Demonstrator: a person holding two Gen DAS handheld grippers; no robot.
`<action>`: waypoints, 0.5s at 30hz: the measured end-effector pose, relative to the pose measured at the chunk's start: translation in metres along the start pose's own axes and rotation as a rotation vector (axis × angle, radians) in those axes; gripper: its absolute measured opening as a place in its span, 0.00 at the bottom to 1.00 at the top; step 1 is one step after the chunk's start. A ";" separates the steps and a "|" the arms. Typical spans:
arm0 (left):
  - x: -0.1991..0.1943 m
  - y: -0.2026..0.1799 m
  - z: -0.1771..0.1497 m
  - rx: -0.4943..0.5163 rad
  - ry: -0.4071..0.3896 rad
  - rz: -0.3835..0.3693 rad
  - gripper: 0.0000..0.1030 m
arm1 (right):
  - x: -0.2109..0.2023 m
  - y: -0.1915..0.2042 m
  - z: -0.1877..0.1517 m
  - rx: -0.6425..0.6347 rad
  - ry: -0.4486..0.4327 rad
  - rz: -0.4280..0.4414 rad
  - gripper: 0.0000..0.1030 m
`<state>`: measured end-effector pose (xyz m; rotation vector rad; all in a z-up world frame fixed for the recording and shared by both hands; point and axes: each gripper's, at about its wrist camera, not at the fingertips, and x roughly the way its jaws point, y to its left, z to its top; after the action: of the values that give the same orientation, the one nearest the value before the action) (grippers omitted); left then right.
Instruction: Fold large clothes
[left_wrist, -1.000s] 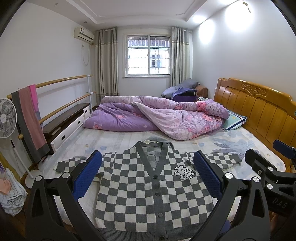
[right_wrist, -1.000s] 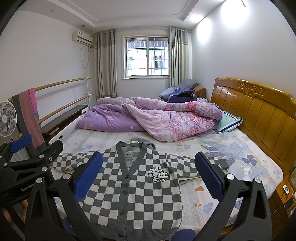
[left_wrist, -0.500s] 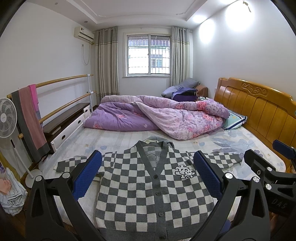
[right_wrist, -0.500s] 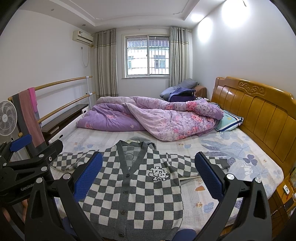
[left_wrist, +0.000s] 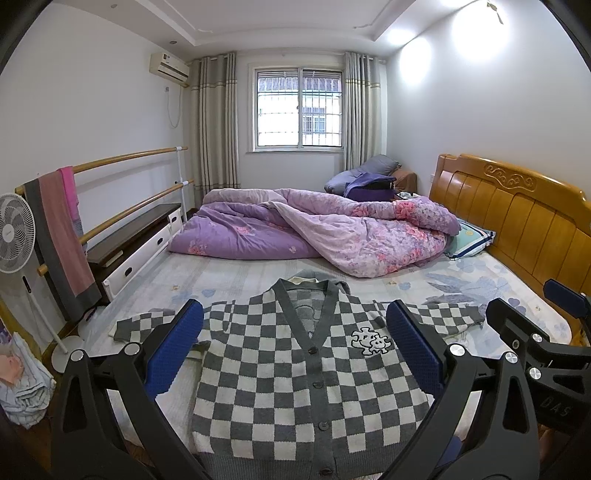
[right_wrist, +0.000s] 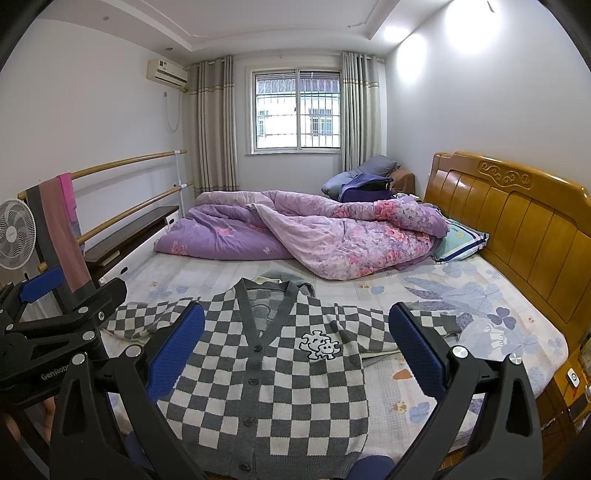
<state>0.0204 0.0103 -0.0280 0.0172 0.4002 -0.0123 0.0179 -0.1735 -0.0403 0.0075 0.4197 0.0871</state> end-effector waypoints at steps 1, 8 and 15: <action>0.000 0.000 0.000 0.000 0.000 -0.001 0.95 | 0.000 0.000 0.000 -0.001 0.000 0.000 0.93; 0.000 0.000 0.000 -0.001 0.001 -0.002 0.95 | -0.002 0.003 0.000 0.000 -0.001 -0.001 0.93; 0.000 0.001 0.000 -0.002 0.001 0.002 0.95 | -0.004 0.005 0.002 -0.001 -0.001 0.000 0.93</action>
<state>0.0210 0.0110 -0.0277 0.0156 0.4013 -0.0101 0.0150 -0.1688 -0.0366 0.0064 0.4188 0.0870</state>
